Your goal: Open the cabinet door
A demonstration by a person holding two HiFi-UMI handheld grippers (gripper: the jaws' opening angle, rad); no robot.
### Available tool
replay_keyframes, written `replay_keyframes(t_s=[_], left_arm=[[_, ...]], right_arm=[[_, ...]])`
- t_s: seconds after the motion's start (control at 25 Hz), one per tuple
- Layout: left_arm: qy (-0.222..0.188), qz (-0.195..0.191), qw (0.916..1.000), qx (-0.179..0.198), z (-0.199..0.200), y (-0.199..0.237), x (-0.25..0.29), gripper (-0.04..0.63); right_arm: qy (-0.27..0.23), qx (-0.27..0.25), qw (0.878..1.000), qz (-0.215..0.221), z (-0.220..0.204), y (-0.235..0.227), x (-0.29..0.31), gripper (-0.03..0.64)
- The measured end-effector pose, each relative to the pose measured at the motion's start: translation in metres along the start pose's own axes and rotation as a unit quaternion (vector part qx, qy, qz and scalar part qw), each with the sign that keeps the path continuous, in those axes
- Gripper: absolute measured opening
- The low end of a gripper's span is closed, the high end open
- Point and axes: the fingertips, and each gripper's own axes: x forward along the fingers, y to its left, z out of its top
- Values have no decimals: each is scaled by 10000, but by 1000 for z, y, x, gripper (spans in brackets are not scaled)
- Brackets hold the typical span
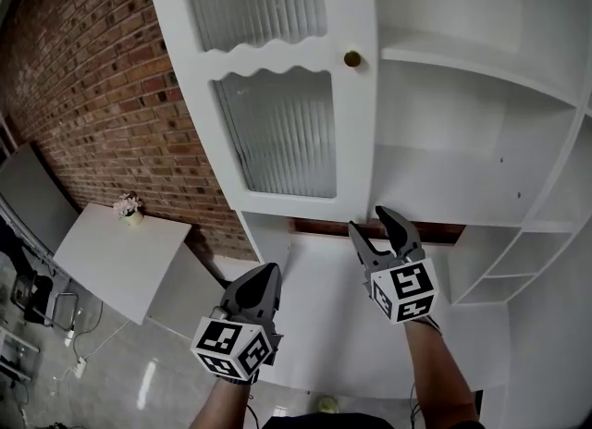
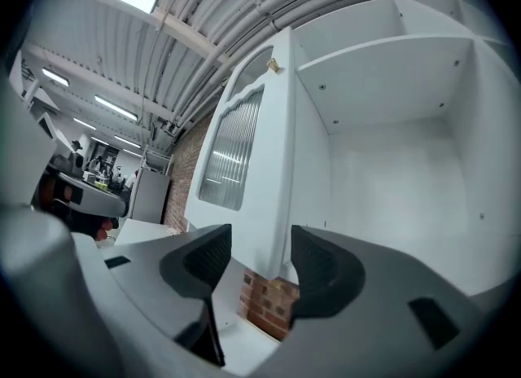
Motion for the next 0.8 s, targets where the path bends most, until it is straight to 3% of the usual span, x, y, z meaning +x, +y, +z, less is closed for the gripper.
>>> replay_keyframes(t_s=[0.36, 0.8], left_arm=[[93, 155, 9998, -8, -6, 18, 9, 5], [190, 348, 9992, -31, -12, 33, -4, 5]], right_arm=[[-124, -99, 9997, -181, 5, -2, 28, 248], [-157, 141, 9988, -441, 8, 11, 28, 321]])
